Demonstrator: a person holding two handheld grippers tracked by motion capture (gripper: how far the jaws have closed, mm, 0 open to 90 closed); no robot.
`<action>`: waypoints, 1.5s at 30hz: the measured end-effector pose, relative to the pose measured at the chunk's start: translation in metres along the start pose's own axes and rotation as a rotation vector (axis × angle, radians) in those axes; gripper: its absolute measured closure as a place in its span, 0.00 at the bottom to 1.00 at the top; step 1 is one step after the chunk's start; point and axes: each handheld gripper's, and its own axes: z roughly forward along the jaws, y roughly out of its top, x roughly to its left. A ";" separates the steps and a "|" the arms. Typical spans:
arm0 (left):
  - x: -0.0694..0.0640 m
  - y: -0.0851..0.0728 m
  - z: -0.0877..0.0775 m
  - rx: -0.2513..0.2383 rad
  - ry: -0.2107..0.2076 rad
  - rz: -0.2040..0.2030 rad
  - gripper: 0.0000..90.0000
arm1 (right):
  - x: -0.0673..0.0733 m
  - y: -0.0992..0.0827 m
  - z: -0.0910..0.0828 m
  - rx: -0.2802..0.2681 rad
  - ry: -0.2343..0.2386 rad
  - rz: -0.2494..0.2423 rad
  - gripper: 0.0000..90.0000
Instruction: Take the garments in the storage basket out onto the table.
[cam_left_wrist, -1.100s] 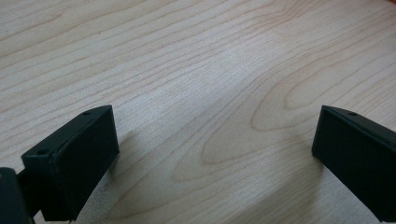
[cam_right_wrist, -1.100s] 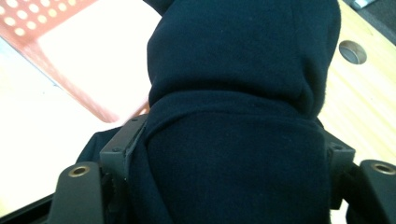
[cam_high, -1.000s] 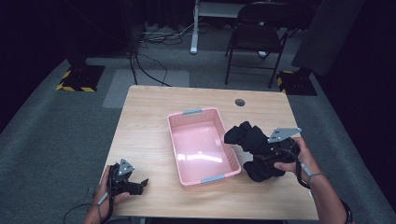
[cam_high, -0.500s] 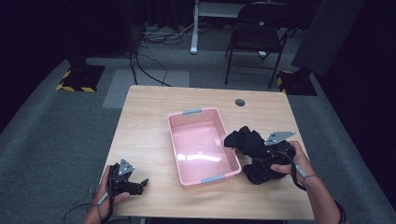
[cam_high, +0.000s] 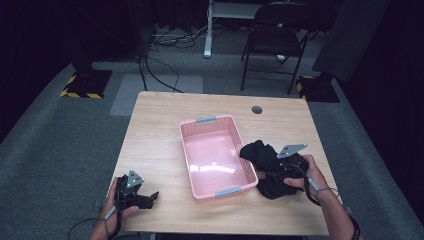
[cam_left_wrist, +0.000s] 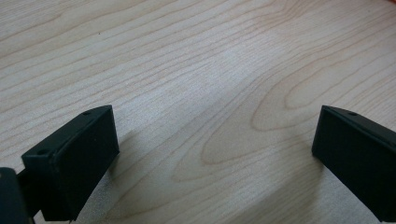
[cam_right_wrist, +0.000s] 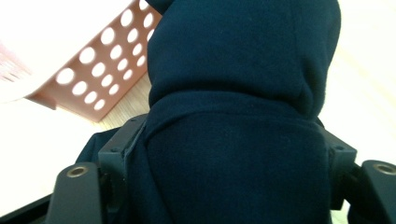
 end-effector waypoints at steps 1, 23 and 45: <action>0.000 0.000 0.000 0.000 0.000 0.000 0.00 | 0.000 -0.001 0.003 0.004 0.003 0.008 0.31; 0.000 0.000 0.000 0.000 0.000 0.000 0.00 | 0.001 -0.013 0.024 0.021 0.015 0.023 0.25; 0.000 0.000 0.000 0.000 0.000 0.000 0.00 | 0.003 -0.011 0.027 0.036 0.013 0.009 0.21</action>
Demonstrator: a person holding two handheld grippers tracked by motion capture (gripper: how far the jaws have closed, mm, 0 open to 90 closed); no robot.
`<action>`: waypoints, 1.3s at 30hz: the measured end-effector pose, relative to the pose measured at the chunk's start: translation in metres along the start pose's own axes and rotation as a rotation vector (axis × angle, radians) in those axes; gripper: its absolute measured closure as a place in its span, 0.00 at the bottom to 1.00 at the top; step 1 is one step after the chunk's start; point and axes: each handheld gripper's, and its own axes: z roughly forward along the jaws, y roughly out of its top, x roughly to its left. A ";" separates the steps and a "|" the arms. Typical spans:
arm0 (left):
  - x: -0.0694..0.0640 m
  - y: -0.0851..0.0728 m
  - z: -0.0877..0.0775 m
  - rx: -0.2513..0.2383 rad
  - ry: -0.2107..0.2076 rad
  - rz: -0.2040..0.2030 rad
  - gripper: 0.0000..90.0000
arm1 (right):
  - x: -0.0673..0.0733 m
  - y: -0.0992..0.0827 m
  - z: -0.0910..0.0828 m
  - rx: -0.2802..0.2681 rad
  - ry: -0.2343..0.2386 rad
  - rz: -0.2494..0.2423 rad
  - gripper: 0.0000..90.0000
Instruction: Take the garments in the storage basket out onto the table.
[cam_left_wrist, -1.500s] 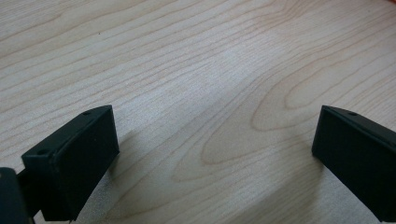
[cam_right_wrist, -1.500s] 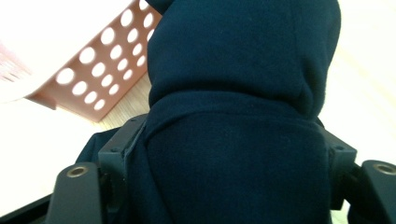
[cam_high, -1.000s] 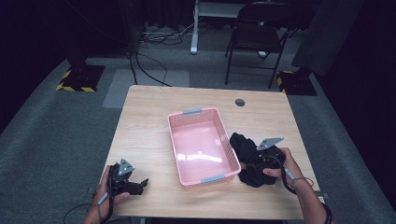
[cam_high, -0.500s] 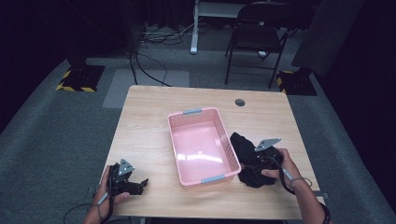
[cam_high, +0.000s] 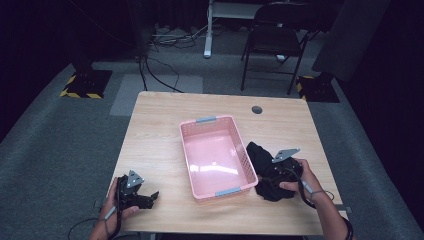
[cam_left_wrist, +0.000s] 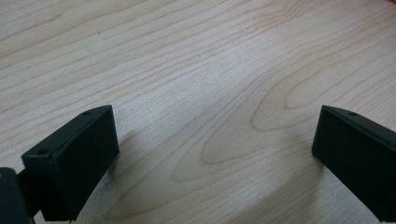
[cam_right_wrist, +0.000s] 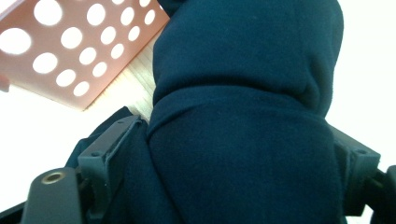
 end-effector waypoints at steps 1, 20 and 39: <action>0.000 0.000 0.000 0.000 0.000 0.000 0.00 | 0.000 0.000 0.000 0.002 -0.002 -0.003 0.21; 0.000 0.000 0.000 0.000 0.000 0.000 0.00 | 0.001 0.001 0.001 0.004 -0.007 0.004 0.03; 0.000 0.000 0.000 0.000 0.000 0.000 0.00 | 0.003 0.002 -0.008 -0.064 -0.038 -0.012 0.03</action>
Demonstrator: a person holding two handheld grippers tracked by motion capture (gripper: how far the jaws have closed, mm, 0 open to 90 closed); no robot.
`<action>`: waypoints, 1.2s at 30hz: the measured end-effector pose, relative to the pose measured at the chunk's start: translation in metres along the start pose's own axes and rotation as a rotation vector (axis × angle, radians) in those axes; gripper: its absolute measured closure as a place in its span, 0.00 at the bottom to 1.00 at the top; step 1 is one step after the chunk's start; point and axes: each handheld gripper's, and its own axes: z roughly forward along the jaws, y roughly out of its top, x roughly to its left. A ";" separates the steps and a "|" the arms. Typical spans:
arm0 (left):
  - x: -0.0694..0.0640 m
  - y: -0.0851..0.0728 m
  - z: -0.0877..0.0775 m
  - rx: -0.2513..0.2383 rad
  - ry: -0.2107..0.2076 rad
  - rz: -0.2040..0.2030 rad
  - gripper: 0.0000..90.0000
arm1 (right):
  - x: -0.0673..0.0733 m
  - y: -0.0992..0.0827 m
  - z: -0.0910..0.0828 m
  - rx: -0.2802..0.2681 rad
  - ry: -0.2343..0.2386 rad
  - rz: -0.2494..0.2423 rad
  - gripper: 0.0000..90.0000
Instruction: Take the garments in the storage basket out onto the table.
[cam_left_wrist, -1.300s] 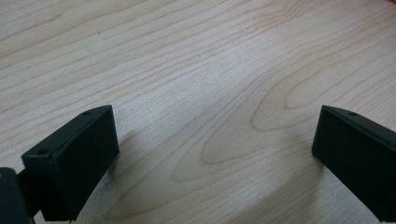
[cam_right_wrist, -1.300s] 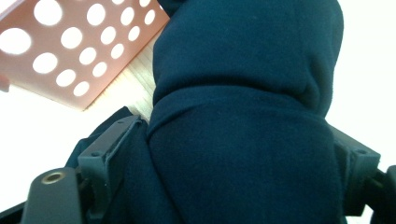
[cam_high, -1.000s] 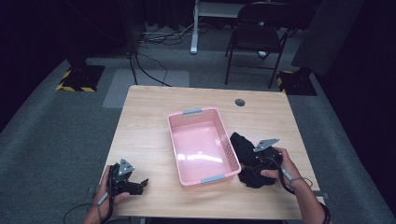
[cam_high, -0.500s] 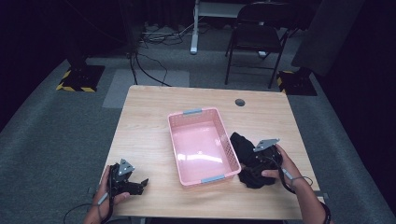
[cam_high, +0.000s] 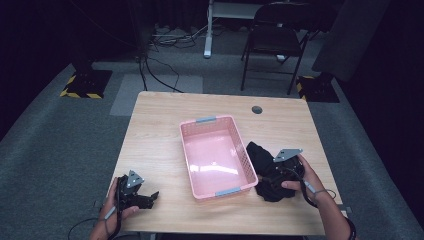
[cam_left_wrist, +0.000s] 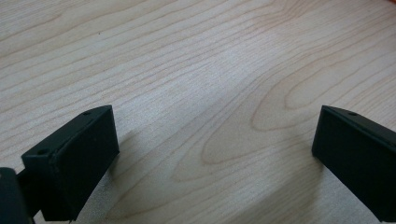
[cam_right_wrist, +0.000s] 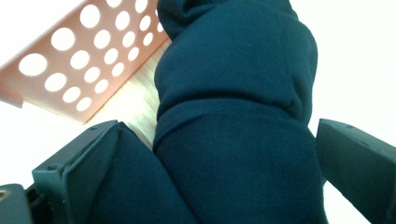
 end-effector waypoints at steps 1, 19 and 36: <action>0.000 0.000 0.000 0.000 0.000 0.000 0.00 | 0.001 0.000 -0.001 0.002 0.002 -0.001 0.03; 0.000 0.000 0.000 0.000 0.000 0.000 0.00 | 0.005 0.007 -0.010 -0.009 -0.029 -0.033 0.03; 0.000 0.000 0.000 0.000 0.000 0.000 0.00 | 0.009 0.009 -0.026 -0.041 -0.071 -0.056 0.05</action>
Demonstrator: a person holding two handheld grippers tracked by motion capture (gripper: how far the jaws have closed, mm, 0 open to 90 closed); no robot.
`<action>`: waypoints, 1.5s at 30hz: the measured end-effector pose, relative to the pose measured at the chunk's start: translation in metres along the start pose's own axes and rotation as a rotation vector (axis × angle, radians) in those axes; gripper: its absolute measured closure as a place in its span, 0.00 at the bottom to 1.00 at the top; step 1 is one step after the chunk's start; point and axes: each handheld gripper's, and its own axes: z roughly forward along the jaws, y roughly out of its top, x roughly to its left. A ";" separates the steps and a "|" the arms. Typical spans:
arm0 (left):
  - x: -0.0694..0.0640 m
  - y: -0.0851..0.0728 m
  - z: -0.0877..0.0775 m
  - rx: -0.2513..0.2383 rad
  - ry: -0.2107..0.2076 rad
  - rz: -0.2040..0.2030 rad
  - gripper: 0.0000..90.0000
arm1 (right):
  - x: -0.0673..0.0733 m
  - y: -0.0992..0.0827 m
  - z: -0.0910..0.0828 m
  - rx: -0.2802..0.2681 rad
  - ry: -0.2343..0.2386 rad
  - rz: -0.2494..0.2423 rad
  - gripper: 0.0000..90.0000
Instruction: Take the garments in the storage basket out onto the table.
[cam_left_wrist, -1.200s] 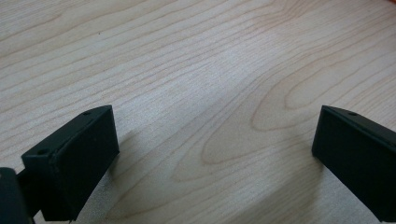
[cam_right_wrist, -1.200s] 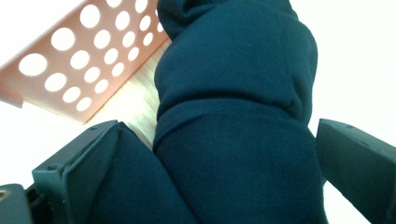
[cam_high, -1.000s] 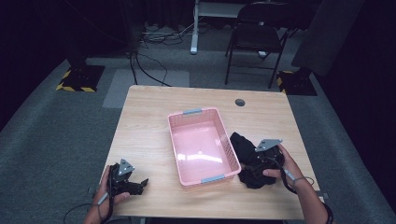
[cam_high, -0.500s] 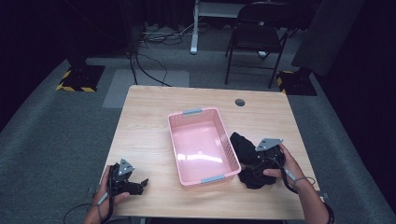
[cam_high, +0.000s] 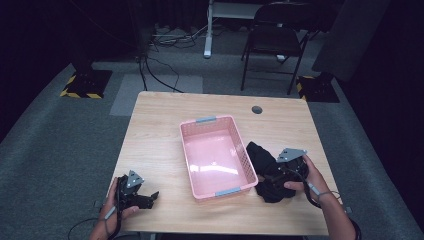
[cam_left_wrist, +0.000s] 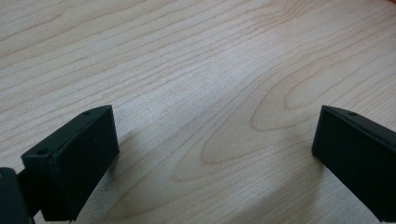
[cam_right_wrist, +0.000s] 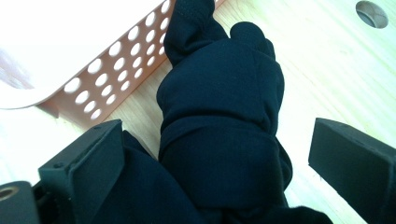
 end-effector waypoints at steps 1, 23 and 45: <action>0.000 0.000 0.000 0.000 0.000 0.000 0.00 | 0.000 0.000 -0.001 -0.001 -0.003 0.003 0.05; 0.000 0.000 0.000 0.000 0.000 0.000 0.00 | 0.000 -0.011 -0.017 -0.023 -0.044 0.001 0.04; 0.000 0.000 0.000 0.000 0.000 0.000 0.00 | -0.001 -0.028 -0.031 -0.030 -0.073 0.005 0.04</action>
